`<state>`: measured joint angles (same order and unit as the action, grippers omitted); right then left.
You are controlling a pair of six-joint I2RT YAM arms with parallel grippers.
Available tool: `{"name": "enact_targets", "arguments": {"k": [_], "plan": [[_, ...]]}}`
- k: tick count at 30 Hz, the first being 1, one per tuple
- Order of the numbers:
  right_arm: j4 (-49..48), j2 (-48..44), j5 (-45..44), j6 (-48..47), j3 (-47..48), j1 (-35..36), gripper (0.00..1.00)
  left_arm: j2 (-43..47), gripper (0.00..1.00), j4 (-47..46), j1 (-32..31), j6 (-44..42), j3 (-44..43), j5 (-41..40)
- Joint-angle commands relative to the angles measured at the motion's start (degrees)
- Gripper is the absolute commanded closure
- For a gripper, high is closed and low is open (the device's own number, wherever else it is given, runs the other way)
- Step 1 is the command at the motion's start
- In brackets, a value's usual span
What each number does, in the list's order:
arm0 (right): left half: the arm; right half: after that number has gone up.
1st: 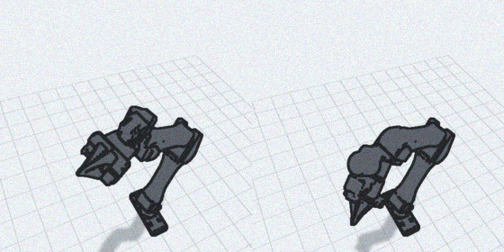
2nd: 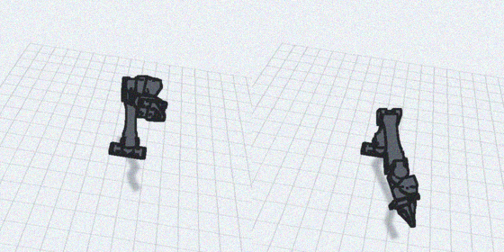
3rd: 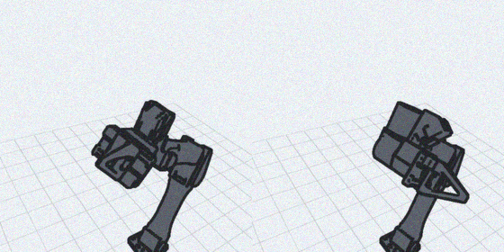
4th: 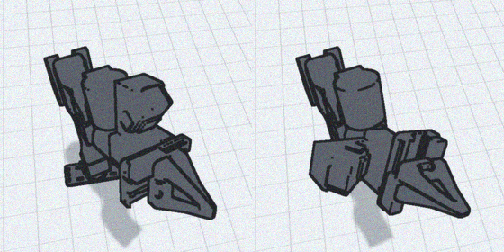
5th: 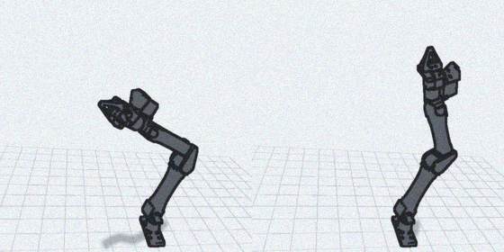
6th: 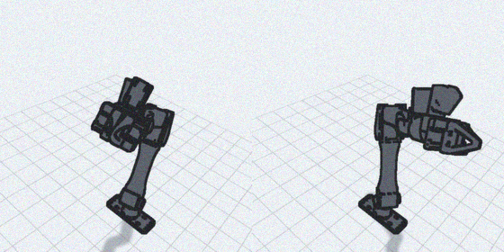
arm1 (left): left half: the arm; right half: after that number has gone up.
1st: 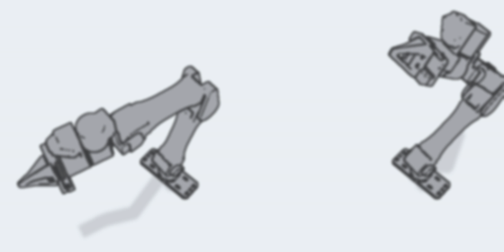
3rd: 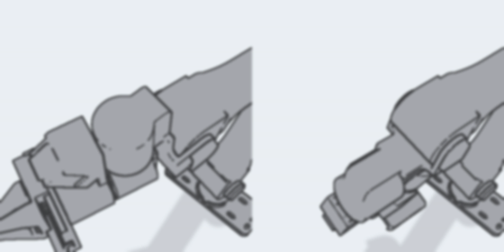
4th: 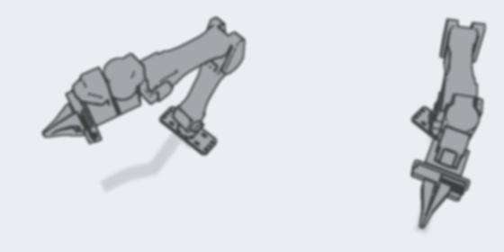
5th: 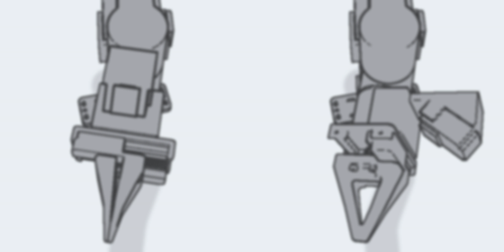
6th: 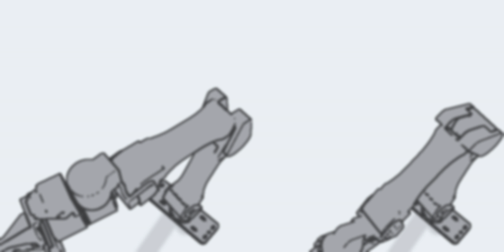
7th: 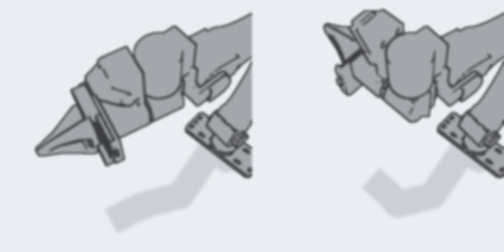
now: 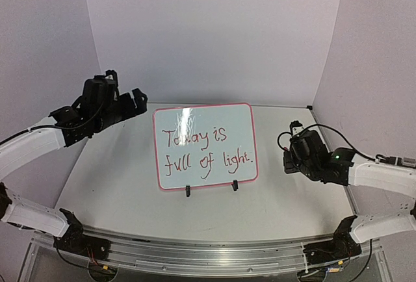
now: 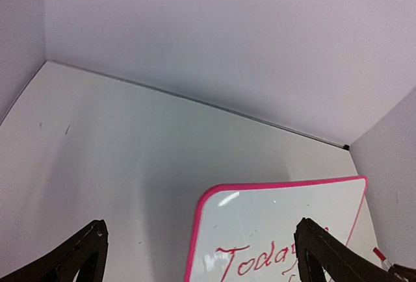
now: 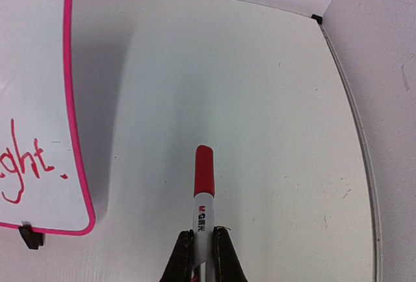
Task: Write a sentence on the whiteboard
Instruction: Reset both arms
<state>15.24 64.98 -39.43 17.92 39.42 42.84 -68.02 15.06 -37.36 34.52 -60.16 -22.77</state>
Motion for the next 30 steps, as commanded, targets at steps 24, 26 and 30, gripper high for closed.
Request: {"name": "enact_targets", "arguments": {"k": [24, 26, 30], "plan": [[-14.80, 16.15, 11.10, 21.83, -13.16, -9.71, 0.85, 11.28, 0.00, 9.02, 11.31, 15.68, 16.35, 4.57], [-14.65, 15.49, 10.86, 21.91, -13.00, -9.71, 0.84, 12.01, 0.00, 9.36, 11.35, 15.76, 16.51, 4.55], [-8.16, 12.54, 11.00, 21.04, -9.32, -9.71, 0.79, 13.22, 0.00, 10.69, 11.34, 15.57, 16.45, 4.40]]}}
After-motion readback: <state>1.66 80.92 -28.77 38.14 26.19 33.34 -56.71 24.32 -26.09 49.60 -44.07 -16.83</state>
